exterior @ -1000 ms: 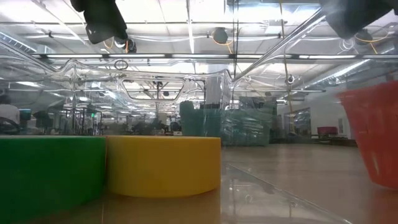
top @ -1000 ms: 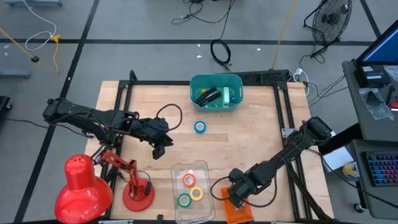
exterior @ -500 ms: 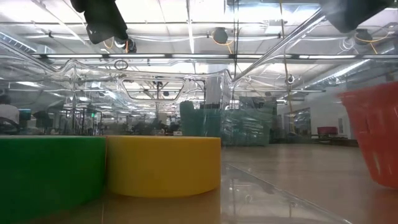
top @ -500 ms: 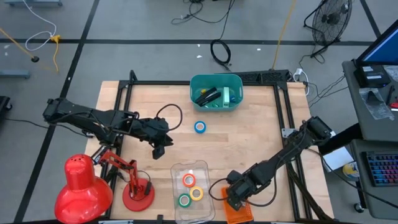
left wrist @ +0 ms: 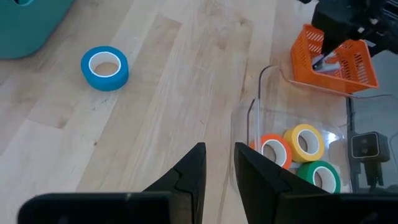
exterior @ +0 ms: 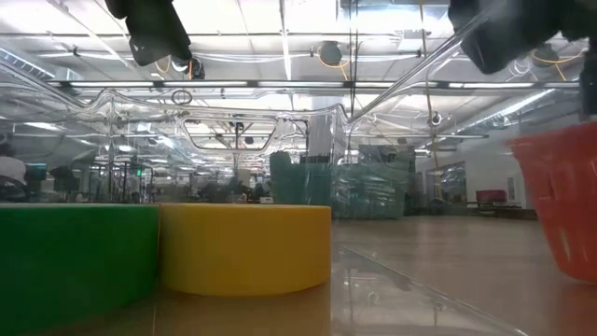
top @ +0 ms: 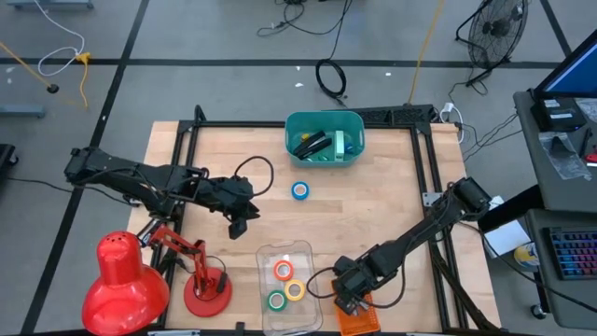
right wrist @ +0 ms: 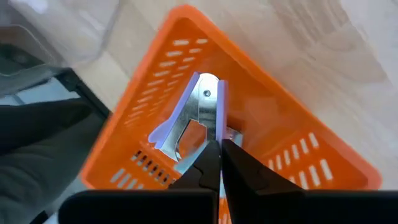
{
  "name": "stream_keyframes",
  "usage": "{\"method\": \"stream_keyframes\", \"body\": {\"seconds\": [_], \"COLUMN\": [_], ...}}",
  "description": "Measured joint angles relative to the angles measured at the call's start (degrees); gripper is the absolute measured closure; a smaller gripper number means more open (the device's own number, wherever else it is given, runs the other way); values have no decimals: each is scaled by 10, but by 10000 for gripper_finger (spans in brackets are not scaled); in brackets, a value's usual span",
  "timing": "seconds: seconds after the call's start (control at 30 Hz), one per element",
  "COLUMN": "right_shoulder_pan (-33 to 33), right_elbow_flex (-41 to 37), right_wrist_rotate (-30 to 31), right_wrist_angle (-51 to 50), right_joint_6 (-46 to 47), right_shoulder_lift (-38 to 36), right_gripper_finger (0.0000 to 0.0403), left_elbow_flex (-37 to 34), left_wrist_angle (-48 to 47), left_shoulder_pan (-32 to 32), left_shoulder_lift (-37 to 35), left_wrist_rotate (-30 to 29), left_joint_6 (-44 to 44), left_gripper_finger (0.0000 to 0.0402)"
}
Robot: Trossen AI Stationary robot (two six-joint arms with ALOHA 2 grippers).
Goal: Pick and place Stapler, Stapler remover, tape
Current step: Put the purple staple remover into the orange basket
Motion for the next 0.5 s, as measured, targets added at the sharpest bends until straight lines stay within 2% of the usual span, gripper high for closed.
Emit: {"method": "stream_keyframes", "body": {"seconds": [0.3,0.5], "right_shoulder_pan": [-4,-4], "right_elbow_flex": [0,0], "right_wrist_rotate": [3,4], "right_wrist_angle": [-12,-13], "right_joint_6": [-3,-4], "right_shoulder_lift": [0,0], "right_gripper_finger": [401,368], "left_elbow_flex": [0,0], "left_wrist_angle": [-4,-4], "left_shoulder_pan": [0,0], "left_shoulder_lift": [0,0], "left_wrist_rotate": [1,2], "left_joint_6": [-1,-1], "left_gripper_finger": [316,316]}}
